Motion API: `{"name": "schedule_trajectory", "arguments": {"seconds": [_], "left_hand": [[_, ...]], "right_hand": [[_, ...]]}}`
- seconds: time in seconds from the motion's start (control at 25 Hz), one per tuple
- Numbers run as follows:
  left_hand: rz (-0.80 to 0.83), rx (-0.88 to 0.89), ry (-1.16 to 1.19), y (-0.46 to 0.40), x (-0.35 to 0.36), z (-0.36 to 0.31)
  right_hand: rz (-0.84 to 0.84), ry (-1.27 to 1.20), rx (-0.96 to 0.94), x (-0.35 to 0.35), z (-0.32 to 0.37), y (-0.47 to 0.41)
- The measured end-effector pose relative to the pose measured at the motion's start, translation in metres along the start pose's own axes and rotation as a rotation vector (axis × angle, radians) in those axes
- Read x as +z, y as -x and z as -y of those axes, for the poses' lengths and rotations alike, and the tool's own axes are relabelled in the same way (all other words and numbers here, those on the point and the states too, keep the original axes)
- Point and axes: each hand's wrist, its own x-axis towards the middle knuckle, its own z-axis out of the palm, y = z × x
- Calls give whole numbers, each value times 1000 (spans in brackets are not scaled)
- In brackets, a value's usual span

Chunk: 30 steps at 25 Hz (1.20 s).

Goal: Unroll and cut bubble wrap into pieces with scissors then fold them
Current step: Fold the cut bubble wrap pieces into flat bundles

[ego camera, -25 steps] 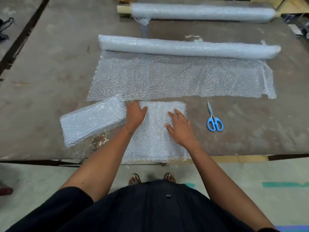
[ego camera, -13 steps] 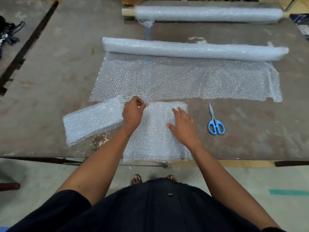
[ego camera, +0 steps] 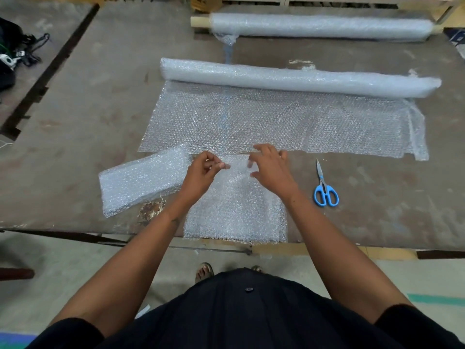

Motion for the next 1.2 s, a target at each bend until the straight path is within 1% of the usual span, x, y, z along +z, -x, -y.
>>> {"name": "schedule_trajectory", "arguments": {"seconds": [0.08, 0.2, 0.28, 0.36, 0.48, 0.64, 0.72, 0.8, 0.88, 0.92, 0.96, 1.04, 1.12, 1.2], "left_hand": [[14, -22, 96, 6, -6, 0], [-3, -74, 248, 15, -15, -1], [-15, -97, 273, 21, -22, -2], [-7, -92, 239, 32, -29, -3], [76, -79, 89, 59, -40, -1], [162, -64, -78, 102, -53, 15], [191, -72, -153, 114, -51, 24], [182, 10, -291, 124, -46, 32], [143, 174, -490, 130, -42, 40], [123, 224, -604, 132, -39, 44], [98, 226, -695, 135, -36, 43], [37, 205, -743, 137, -23, 31], [24, 294, -730, 133, 2, 17], [61, 367, -784, 120, 28, 19]], "right_hand": [[6, -36, -27, -9, -4, 1], [-14, -214, -36, -16, -12, 17], [-30, -252, -57, -19, -16, 34], [-14, -202, -93, -19, -16, 55], [-27, -73, -177, -2, -13, 97], [8, -42, -219, 25, -12, 146], [53, -17, -224, 31, -10, 161], [113, -13, -211, 35, -8, 173], [150, -44, -215, 38, -7, 181], [152, -64, -212, 36, -6, 185], [137, -77, -210, 34, -3, 187], [90, -82, -184, 30, 10, 183], [72, -86, -132, 31, 31, 170], [95, -78, -101, 40, 54, 155]]}}
